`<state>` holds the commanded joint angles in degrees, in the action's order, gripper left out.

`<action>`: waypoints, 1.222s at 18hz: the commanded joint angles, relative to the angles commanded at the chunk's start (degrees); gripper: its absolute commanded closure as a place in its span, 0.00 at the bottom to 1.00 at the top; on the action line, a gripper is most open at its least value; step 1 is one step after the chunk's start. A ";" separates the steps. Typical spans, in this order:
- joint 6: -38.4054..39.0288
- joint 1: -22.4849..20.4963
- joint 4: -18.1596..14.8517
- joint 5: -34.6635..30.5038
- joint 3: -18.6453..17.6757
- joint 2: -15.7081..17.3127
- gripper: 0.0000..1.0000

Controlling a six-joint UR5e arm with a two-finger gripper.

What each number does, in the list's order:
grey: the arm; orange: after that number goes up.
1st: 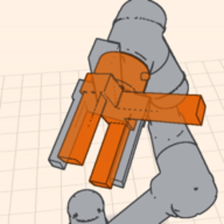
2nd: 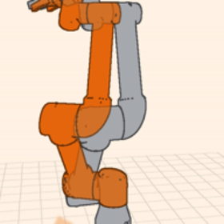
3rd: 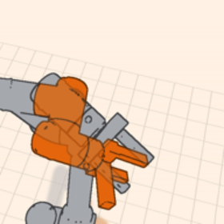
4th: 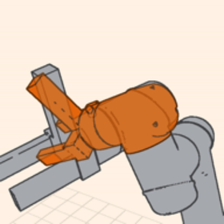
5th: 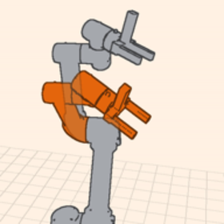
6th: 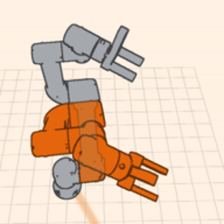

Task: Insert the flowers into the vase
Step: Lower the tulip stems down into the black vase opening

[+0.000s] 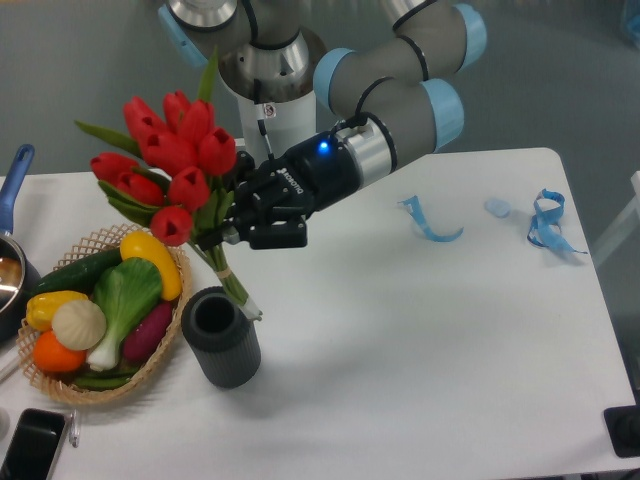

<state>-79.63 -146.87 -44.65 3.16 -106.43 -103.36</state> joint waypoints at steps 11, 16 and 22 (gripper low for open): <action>-0.09 1.32 0.09 0.09 -2.29 -0.61 0.73; -0.62 1.93 0.35 0.00 -3.17 -1.67 0.73; -0.70 1.85 0.44 -0.09 -3.26 -4.56 0.72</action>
<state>-80.33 -145.02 -44.21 3.08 -109.69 -107.92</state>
